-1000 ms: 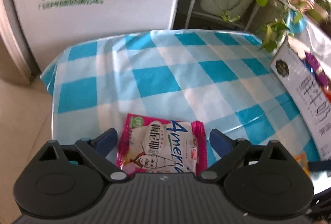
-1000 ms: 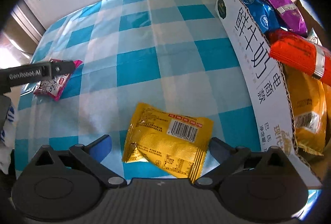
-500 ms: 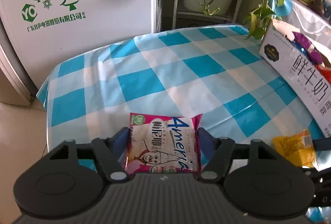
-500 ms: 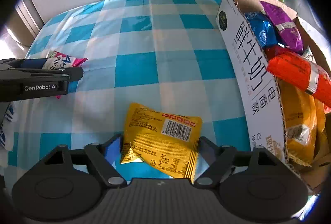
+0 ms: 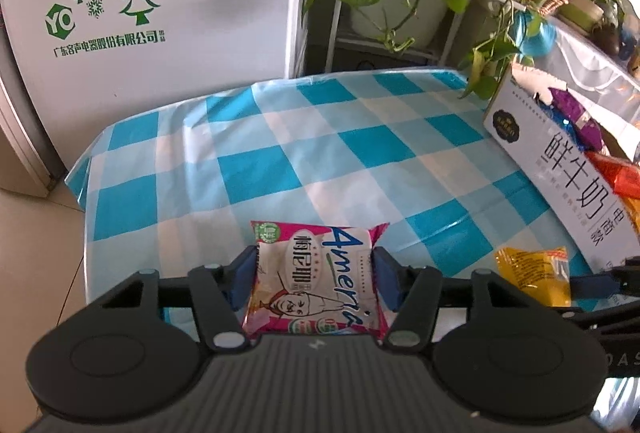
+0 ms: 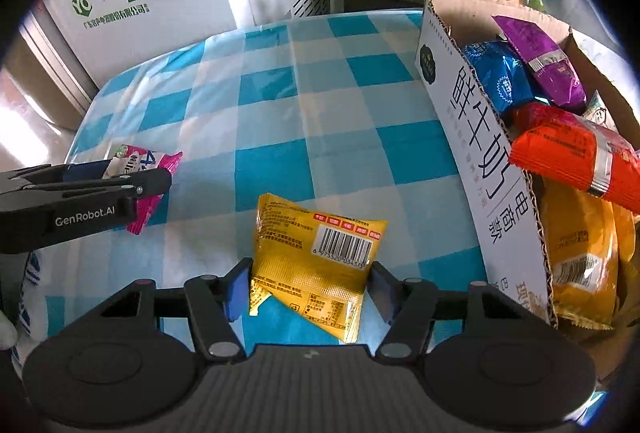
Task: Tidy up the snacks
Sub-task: 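Close left tool on pink Ameria bag while right tool grasps yellow barcode bag, then lift and carry pink bag toward box with left tool while right tool carries yellow bag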
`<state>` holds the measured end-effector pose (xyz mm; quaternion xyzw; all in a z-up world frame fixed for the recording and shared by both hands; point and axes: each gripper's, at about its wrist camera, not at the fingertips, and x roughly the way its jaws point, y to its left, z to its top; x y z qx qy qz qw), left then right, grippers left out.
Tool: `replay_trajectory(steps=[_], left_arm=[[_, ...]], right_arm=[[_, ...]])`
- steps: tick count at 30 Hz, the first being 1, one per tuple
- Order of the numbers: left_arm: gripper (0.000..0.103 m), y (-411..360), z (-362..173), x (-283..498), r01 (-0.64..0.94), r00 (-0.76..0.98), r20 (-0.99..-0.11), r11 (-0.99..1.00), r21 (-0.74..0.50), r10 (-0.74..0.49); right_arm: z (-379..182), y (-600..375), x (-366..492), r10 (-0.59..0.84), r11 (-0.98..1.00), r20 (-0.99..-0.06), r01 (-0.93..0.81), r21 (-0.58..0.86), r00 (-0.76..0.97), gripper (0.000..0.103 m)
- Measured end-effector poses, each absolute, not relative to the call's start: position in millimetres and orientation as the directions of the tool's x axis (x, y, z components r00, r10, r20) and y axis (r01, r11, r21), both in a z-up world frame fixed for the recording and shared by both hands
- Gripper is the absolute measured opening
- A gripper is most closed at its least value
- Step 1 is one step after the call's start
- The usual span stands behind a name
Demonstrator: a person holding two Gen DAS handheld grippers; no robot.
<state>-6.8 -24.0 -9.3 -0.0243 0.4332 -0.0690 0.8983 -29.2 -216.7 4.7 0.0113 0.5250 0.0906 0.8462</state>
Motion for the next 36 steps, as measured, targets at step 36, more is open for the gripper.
replay_trajectory(steps=[36], left_arm=[[0.06, -44, 16, -47, 0.02, 0.649, -0.756, 0.995, -0.1, -0.089]], right_arm=[[40, -226, -40, 0.237, 0.971, -0.807, -0.166, 0.173, 0.541, 0.066]])
